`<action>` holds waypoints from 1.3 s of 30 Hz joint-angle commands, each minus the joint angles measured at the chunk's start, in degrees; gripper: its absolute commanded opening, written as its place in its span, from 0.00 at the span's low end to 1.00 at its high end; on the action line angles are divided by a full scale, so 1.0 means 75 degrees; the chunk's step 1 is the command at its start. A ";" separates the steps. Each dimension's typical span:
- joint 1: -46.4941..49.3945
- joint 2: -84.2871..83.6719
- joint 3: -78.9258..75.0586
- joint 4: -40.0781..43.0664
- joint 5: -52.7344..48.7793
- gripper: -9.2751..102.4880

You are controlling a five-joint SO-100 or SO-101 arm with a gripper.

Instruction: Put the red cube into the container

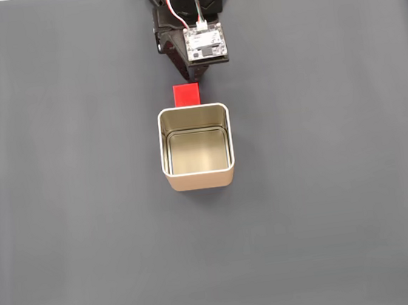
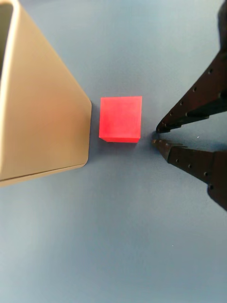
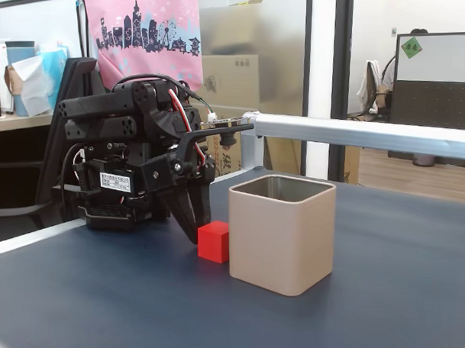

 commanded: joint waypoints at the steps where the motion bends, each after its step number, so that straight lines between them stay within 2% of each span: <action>1: -0.0082 0.0082 -0.0141 -0.0082 0.0129 0.08; 26: -0.0035 -0.3516 -0.3316 0.0105 0.0328 0.08; 34: 0.0527 -0.4230 -0.4184 0.0188 0.0188 0.12; 39: 0.0785 -0.4934 -0.4770 0.0270 -0.0105 0.18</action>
